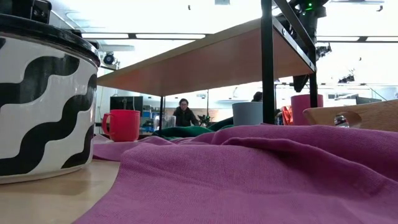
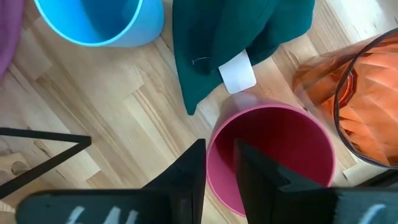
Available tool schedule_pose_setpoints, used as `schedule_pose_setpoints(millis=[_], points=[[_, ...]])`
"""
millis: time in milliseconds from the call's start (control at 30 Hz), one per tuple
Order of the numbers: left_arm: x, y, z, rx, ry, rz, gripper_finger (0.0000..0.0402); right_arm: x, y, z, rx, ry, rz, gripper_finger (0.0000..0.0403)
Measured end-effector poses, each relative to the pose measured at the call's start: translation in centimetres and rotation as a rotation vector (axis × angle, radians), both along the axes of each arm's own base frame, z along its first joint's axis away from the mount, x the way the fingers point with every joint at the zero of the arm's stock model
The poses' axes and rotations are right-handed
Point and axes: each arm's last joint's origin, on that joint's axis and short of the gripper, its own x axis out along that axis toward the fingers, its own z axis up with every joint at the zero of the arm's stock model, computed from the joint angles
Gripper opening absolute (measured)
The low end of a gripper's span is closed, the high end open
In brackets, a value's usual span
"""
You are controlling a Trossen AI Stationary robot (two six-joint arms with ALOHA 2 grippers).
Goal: Stack small to large cups/mugs on shelf
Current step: Put the pink cup on the shelf
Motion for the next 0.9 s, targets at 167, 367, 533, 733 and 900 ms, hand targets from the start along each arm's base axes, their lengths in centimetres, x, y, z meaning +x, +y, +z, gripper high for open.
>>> schedule_pose_setpoints(millis=[167, 367, 533, 733, 900], points=[[0.0, 0.0, 0.0, 0.0, 0.0, 0.0, 0.0001, 0.0, 0.0, 0.0, 0.005, -0.003, -0.002, 0.0075], [0.0, 0.0, 0.0, 0.0, 0.0, 0.0, 0.0001, 0.0, 0.0, 0.0, 0.014, -0.007, -0.005, 0.0075], [0.0, 0.0, 0.0, 0.0, 0.0, 0.0, 0.0001, 0.0, 0.1, -0.1, 0.018, -0.008, -0.016, 0.0075], [0.0, 0.0, 0.0, 0.0, 0.001, 0.0, 0.0001, -0.4, 0.4, -2.4, 0.049, 0.033, -0.029, 0.0075], [0.0, 0.0, 0.0, 0.0, 0.0, 0.0, 0.0001, -0.7, 0.6, -4.2, 0.061, 0.053, -0.032, 0.0075]])
